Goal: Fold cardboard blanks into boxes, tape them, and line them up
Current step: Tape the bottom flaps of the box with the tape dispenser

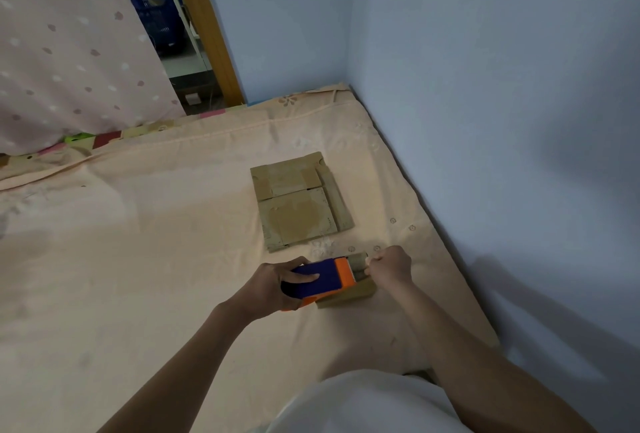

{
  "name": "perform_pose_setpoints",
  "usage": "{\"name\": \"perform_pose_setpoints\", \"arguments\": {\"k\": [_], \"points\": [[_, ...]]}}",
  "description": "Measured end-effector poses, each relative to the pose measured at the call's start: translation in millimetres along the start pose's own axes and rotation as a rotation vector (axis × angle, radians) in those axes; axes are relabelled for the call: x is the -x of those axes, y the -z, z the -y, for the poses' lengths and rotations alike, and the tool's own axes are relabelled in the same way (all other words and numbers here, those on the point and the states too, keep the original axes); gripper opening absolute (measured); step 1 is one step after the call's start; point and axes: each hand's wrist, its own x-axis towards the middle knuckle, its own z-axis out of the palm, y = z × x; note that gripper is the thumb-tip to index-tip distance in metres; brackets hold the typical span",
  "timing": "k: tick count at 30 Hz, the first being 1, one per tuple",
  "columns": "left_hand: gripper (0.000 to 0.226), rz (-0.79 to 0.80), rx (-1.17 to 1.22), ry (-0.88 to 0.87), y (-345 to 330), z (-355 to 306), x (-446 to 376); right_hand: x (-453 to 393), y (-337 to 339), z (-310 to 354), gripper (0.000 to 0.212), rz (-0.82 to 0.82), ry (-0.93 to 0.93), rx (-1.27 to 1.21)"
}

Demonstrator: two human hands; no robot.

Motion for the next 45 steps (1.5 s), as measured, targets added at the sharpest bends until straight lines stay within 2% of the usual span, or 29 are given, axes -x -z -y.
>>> {"name": "perform_pose_setpoints", "arguments": {"k": [3, 8, 16, 19, 26, 29, 32, 35, 40, 45], "points": [[0.055, -0.008, 0.038, 0.024, 0.1, 2.3, 2.2, -0.2, -1.6, 3.4, 0.013, -0.021, 0.013, 0.027], [0.058, -0.030, 0.072, 0.062, 3.3, 19.5, 18.3, -6.2, 19.5, 2.3, 0.018, -0.077, 0.013, 0.102], [0.057, -0.016, -0.064, 0.041, -1.0, 24.2, 13.2, -11.8, 40.7, -9.8, 0.030, -0.015, 0.073, 0.104], [0.057, -0.063, 0.021, 0.076, -4.6, 30.0, 15.5, -13.6, 44.6, -11.3, 0.025, 0.003, 0.051, 0.083], [0.063, -0.149, 0.199, 0.154, -16.6, 37.3, 25.9, -5.3, 36.9, -30.2, 0.012, 0.057, -0.140, -0.317], [0.067, -0.215, 0.227, 0.156, -24.2, 42.3, 28.7, -5.8, 39.7, -27.5, 0.016, 0.159, -0.164, -0.441], [0.074, -0.203, 0.154, 0.116, -27.6, 39.5, 28.1, -3.7, 39.7, -25.8, 0.026, 0.254, -0.184, -0.470], [0.078, -0.157, 0.122, 0.078, -25.5, 36.7, 26.1, -0.7, 27.7, -25.0, 0.042, 0.285, -0.178, -0.407], [0.076, -0.098, 0.042, 0.057, -21.8, 39.0, 24.1, -0.1, 10.4, -17.2, 0.080, 0.192, -0.013, 0.063], [0.075, -0.083, -0.001, 0.061, -21.1, 38.0, 23.6, 0.4, 1.2, -15.6, 0.080, 0.096, 0.031, 0.125]]}}
